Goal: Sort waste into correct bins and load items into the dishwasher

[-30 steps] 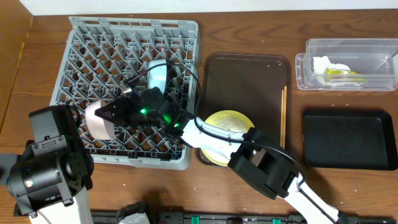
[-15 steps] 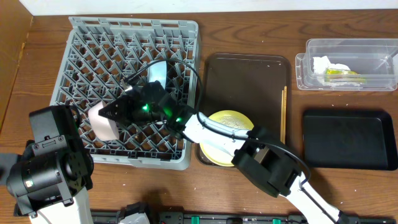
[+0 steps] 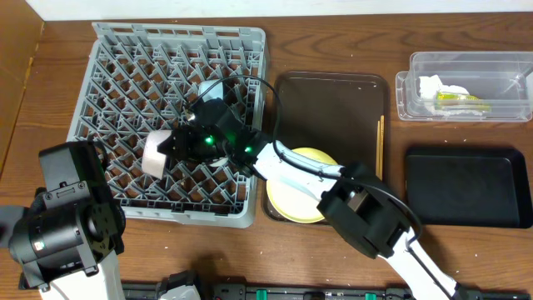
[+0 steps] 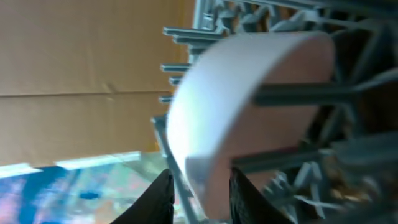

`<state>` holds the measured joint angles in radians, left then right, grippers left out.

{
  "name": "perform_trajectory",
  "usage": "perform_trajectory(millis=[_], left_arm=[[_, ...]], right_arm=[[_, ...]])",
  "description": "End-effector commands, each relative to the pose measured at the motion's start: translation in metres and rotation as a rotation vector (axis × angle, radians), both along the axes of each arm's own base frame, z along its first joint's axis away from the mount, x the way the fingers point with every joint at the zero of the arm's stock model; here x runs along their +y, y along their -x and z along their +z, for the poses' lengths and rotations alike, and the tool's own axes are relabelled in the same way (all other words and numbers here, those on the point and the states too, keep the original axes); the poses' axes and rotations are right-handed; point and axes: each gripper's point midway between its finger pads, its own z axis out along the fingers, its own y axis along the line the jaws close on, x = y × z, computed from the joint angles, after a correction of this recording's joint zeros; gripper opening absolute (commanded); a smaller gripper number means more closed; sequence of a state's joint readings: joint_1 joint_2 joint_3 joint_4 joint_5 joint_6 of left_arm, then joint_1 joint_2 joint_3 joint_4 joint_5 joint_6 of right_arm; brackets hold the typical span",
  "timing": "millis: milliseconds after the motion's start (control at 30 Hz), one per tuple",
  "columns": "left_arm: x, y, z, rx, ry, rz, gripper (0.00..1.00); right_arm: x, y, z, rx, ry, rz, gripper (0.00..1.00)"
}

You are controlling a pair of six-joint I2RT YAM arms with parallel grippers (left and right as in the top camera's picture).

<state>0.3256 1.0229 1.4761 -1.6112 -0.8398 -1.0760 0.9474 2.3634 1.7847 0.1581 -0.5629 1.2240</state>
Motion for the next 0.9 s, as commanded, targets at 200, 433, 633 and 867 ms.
perform_trajectory(millis=[200,433,633,867], left_arm=[[-0.005,0.008,-0.007,0.046,0.045,-0.005,0.94],[-0.007,0.007,-0.009,0.041,0.061,-0.01,0.94],[-0.014,-0.001,-0.017,0.006,0.122,-0.032,0.94],[-0.054,-0.032,-0.047,-0.129,0.418,-0.143,0.98]], right_arm=[[-0.047,-0.02,0.083,-0.341,0.144,-0.12,0.57],[-0.082,-0.025,0.141,-0.479,0.148,-0.129,0.59],[-0.144,-0.054,0.155,-0.504,0.277,-0.209,0.68],[-0.262,-0.086,0.133,-0.362,0.52,-0.3,0.69]])
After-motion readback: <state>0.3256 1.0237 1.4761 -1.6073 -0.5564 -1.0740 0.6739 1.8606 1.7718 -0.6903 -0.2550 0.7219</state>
